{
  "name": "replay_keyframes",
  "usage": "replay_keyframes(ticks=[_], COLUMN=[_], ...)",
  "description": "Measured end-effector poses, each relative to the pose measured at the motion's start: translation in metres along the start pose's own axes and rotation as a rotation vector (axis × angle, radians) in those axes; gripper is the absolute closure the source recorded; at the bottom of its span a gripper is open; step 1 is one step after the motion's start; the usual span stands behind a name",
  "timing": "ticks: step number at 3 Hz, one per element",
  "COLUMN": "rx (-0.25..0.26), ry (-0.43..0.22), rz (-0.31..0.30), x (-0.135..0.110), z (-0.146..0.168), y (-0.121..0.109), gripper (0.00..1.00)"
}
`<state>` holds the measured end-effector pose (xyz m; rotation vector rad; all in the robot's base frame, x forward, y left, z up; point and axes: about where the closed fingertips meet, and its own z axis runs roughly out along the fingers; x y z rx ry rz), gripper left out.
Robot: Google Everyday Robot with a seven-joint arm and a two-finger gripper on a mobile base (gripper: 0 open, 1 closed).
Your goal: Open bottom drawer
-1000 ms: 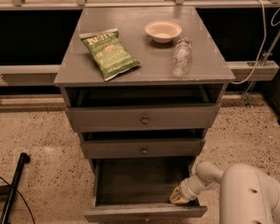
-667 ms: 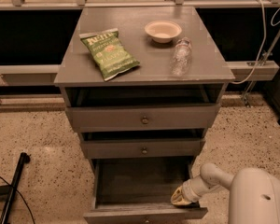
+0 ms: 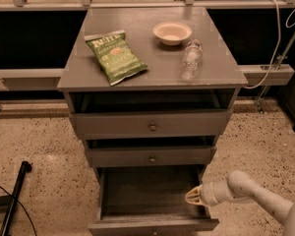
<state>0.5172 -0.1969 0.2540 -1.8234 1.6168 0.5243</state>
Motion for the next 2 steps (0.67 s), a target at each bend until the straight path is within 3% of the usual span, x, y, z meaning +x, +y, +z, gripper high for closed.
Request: replay_keyframes(ticks=[1, 2], rx=[0.067, 0.070], ry=[0.000, 0.001], rz=[-0.019, -0.018], x=[-0.0136, -0.0138], z=[-0.0306, -0.0331], y=[-0.0061, -0.0059], gripper=[0.74, 0.51])
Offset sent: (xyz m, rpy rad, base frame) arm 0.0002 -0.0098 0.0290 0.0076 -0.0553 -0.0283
